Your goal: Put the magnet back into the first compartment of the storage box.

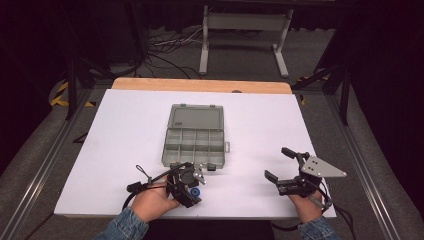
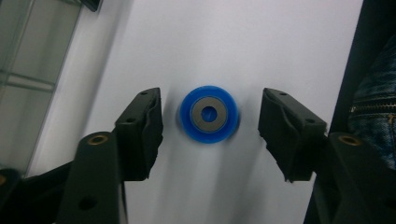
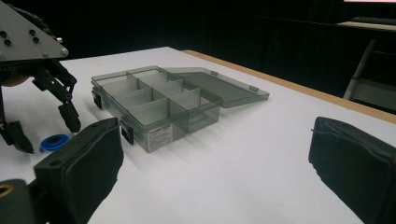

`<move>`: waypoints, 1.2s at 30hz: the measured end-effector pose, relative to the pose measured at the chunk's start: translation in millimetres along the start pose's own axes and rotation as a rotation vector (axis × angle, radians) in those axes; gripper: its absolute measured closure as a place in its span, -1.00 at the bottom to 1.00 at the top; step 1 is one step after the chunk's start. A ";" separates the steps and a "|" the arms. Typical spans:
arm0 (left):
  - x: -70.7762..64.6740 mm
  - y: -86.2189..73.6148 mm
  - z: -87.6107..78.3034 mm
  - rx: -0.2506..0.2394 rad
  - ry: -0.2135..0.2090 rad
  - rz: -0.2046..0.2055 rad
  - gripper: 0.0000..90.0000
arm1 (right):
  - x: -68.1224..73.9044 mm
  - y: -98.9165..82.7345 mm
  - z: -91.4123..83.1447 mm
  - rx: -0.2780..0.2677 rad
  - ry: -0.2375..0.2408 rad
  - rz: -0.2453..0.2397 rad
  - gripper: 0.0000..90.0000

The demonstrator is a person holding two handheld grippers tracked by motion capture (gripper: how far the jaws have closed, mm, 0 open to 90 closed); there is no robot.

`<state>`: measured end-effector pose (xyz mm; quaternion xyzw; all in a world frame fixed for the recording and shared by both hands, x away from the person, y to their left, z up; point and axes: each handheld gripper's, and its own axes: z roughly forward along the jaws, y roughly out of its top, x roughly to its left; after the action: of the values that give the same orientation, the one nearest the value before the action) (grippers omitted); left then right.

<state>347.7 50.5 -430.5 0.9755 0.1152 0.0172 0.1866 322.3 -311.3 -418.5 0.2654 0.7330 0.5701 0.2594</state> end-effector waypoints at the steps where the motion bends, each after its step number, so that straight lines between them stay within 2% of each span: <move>1: -0.1 0.2 0.1 0.003 0.003 0.002 -0.01 | 0.0 0.0 0.1 0.000 0.002 0.000 -0.92; 4: -0.5 0.5 1.6 0.005 0.005 0.001 0.05 | 0.2 -0.1 0.4 0.001 0.005 0.003 -0.92; 12: -1.9 1.7 0.0 0.010 0.003 0.010 0.36 | -0.6 -0.3 0.7 0.001 0.019 0.014 -0.92; 19: -3.8 4.1 -2.7 -0.004 -0.009 0.005 0.37 | -0.8 -0.1 0.3 -0.001 0.016 0.014 -0.92; 24: -6.9 8.5 -7.5 -0.016 -0.014 0.031 0.38 | -0.5 0.1 0.5 0.004 0.014 0.010 -0.92; 30: -7.0 11.0 -12.9 -0.025 -0.011 0.033 0.38 | -0.8 -0.2 0.7 0.003 0.014 0.012 -0.92; 36: -2.8 12.3 -28.6 -0.053 0.001 0.027 0.38 | -0.6 -0.5 0.8 0.006 0.013 0.015 -0.92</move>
<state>345.5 49.0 -399.4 0.9717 0.1017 0.0234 0.2119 323.3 -311.3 -419.1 0.2681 0.7344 0.5715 0.2494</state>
